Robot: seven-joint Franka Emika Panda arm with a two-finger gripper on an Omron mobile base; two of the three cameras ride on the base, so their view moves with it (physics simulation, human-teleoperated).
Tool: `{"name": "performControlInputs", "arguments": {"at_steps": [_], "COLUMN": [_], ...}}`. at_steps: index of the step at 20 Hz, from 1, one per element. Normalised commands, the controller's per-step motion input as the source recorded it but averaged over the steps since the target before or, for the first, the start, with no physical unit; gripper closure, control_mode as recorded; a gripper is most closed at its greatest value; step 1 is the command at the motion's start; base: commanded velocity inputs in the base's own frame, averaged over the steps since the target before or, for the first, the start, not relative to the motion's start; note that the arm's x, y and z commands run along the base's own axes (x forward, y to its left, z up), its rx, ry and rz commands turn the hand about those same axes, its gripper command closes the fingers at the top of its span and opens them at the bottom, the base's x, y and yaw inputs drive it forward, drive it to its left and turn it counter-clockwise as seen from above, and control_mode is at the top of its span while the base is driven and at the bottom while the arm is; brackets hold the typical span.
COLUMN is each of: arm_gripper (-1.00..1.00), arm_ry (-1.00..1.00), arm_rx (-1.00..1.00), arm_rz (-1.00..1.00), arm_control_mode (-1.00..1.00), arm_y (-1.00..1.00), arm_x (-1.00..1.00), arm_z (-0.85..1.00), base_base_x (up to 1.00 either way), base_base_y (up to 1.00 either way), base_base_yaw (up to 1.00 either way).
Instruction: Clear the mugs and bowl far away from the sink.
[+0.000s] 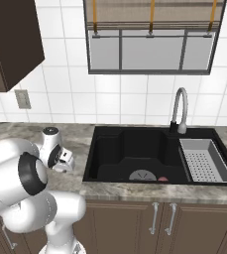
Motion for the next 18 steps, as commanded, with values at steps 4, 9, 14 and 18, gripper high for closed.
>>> {"name": "performControlInputs", "arguments": {"at_steps": [4,9,14,18], "arm_gripper": [1.00,1.00,1.00,1.00], "arm_ry": [0.00,0.00,0.00,0.00], "arm_rx": [0.00,0.00,0.00,0.00], "arm_rz": [0.00,0.00,0.00,0.00], "arm_control_mode": [-1.00,-1.00,-1.00,-1.00], "arm_y": [0.00,0.00,0.00,0.00], "arm_x": [-0.09,-0.30,-0.29,0.04], "arm_z": [-0.11,-0.13,-0.24,-0.07], "base_base_x": [0.00,0.00,0.00,0.00], "base_base_y": [0.00,0.00,0.00,0.00], "base_base_yaw": [0.00,0.00,0.00,0.00]}}
